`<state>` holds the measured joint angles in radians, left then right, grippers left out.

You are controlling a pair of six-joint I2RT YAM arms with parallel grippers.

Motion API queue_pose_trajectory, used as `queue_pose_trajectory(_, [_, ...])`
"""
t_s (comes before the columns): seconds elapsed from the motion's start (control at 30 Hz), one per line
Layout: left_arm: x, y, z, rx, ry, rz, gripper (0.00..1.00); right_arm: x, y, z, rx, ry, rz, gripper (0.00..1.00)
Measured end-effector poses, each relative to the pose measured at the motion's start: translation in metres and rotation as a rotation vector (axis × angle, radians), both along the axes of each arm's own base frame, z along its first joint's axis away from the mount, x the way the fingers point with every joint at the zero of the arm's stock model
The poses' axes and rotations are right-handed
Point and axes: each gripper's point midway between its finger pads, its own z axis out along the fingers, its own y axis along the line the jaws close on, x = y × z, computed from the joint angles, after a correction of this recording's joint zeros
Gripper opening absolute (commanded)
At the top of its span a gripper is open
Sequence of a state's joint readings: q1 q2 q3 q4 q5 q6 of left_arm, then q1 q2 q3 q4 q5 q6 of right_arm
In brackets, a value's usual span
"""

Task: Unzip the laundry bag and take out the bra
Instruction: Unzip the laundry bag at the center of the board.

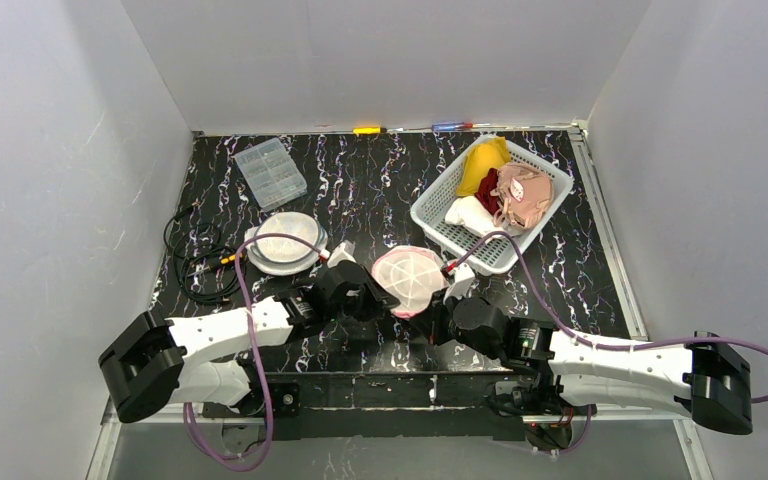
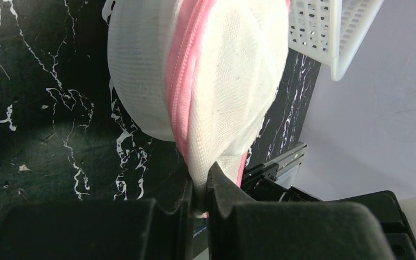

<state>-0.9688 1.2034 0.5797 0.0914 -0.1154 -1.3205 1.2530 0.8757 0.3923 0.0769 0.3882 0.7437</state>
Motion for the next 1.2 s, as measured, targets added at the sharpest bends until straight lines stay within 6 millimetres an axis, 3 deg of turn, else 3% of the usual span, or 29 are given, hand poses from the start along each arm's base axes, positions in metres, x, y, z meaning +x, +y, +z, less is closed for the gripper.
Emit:
queue_pose_trajectory(0.67, [0.002, -0.004, 0.013, 0.037, -0.089, -0.076, 0.00, 0.010, -0.040, -0.003, -0.139, -0.098, -0.059, 0.01])
queue_pose_trajectory(1.2, [0.000, 0.011, 0.021, 0.079, -0.102, -0.106, 0.00, 0.011, -0.050, -0.002, -0.165, -0.110, -0.077, 0.01])
